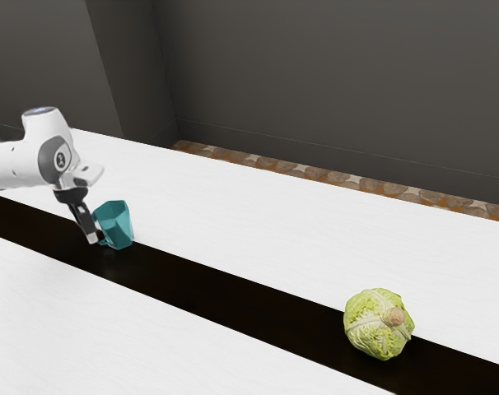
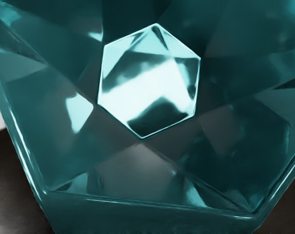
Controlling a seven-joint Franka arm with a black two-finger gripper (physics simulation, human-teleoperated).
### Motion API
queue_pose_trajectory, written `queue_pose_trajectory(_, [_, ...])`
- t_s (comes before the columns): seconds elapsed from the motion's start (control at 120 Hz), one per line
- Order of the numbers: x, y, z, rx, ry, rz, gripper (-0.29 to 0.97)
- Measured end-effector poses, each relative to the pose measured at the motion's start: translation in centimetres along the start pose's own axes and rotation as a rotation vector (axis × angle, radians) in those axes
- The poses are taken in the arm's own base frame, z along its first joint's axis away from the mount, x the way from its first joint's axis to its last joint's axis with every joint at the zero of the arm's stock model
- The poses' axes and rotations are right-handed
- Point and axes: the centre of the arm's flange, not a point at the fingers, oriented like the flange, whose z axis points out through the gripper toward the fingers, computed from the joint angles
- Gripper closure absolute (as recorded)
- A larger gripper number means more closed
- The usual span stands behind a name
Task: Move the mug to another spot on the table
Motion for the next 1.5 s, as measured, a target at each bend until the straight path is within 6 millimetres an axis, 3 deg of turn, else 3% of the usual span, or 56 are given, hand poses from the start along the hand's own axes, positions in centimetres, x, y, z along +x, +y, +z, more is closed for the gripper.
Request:
queue_pose_trajectory(0.3, [0.1, -0.6, 1.2, 0.023, 0.037, 0.043, 0.23])
queue_pose_trajectory(0.525, [0.3, -0.7, 1.1, 0.045, 0.059, 0.07, 0.5])
queue_pose_trajectory(0.875, [1.0, 0.2, 1.5, 0.088, 0.128, 0.08, 0.63])
queue_pose_trajectory(1.05, [2.5, 0.6, -0.2, 0.141, 0.209, 0.07, 0.68])
queue_pose_trajectory(1.258, [2.4, 5.0, -3.0, 0.17, 0.282, 0.068, 0.69])
queue_pose_trajectory(1.5, [4.0, 10.7, -1.9, 0.124, 0.312, 0.1, 0.7])
